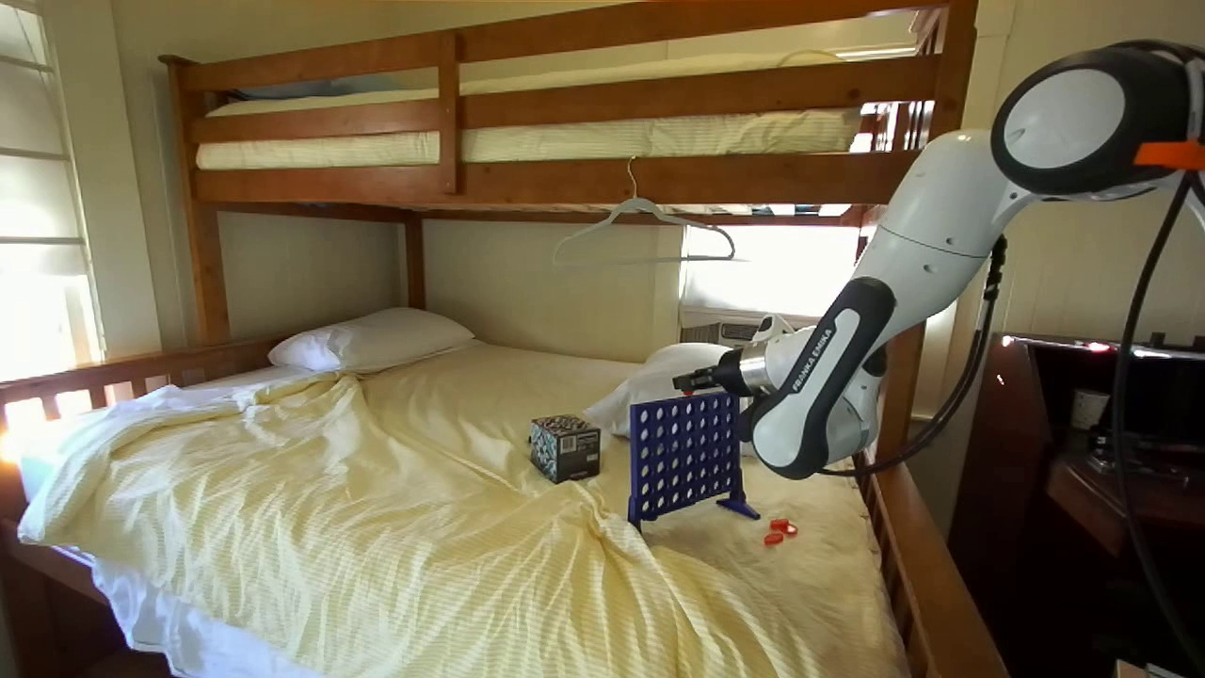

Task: Put one orange chip in the blue gameboard.

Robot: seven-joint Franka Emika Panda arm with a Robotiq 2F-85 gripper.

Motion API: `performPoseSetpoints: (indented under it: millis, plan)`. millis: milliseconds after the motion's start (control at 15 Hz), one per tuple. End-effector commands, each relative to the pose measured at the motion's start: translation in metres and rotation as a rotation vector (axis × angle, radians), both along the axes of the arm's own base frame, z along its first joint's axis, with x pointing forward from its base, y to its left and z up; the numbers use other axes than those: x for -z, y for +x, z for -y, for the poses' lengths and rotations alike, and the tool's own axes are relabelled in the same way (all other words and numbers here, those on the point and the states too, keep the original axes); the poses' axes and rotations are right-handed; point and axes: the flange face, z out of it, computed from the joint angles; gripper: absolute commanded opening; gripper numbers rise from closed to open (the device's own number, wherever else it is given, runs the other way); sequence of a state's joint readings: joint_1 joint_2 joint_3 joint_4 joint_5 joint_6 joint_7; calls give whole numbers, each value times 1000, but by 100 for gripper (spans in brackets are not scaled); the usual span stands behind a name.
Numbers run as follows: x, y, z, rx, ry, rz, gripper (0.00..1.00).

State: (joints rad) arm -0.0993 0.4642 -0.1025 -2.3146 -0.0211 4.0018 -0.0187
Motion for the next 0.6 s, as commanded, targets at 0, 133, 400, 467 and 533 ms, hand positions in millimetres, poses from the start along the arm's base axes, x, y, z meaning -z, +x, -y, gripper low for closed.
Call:
performPoseSetpoints:
  millis: [0,133,400,467,533]
  plan:
    - [1,4,-1,-14,4,20,10]
    - [1,3,-2,-14,5,18,10]
    - [1,2,-3,-13,6,14,10]
    - [2,2,-3,-12,6,12,10]
    - [2,3,-4,-12,6,11,10]
